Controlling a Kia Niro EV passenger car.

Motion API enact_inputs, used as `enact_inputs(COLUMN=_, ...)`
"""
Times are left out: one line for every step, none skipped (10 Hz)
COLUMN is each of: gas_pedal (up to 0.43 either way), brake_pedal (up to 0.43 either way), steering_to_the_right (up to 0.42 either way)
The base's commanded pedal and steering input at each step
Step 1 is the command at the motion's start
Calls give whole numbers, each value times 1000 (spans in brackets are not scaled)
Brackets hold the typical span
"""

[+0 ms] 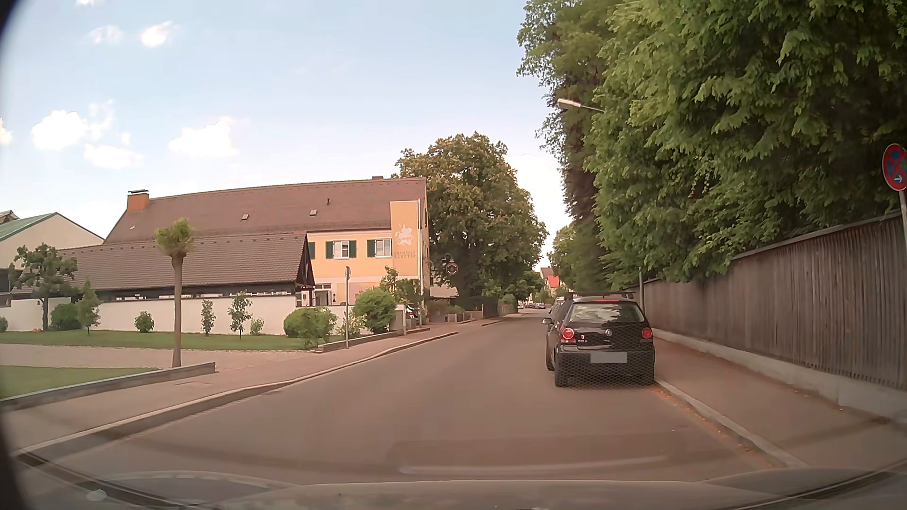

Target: Follow the waypoints while adhering to traffic rules and regulations

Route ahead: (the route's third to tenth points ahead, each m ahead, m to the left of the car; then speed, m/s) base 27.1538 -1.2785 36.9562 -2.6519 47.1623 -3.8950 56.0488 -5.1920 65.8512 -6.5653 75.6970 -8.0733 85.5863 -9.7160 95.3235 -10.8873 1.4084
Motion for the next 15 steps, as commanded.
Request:
enact_inputs(gas_pedal=169, brake_pedal=24, steering_to_the_right=-65)
enact_inputs(gas_pedal=169, brake_pedal=18, steering_to_the_right=-79)
enact_inputs(gas_pedal=169, brake_pedal=18, steering_to_the_right=-99)
enact_inputs(gas_pedal=169, brake_pedal=24, steering_to_the_right=-122)
enact_inputs(gas_pedal=169, brake_pedal=18, steering_to_the_right=-138)
enact_inputs(gas_pedal=169, brake_pedal=18, steering_to_the_right=-153)
enact_inputs(gas_pedal=169, brake_pedal=18, steering_to_the_right=-160)
enact_inputs(gas_pedal=169, brake_pedal=24, steering_to_the_right=-160)
enact_inputs(gas_pedal=169, brake_pedal=24, steering_to_the_right=-159)
enact_inputs(gas_pedal=169, brake_pedal=18, steering_to_the_right=-159)
enact_inputs(gas_pedal=177, brake_pedal=18, steering_to_the_right=-156)
enact_inputs(gas_pedal=177, brake_pedal=24, steering_to_the_right=-148)
enact_inputs(gas_pedal=177, brake_pedal=18, steering_to_the_right=-138)
enact_inputs(gas_pedal=177, brake_pedal=18, steering_to_the_right=-130)
enact_inputs(gas_pedal=189, brake_pedal=24, steering_to_the_right=-119)
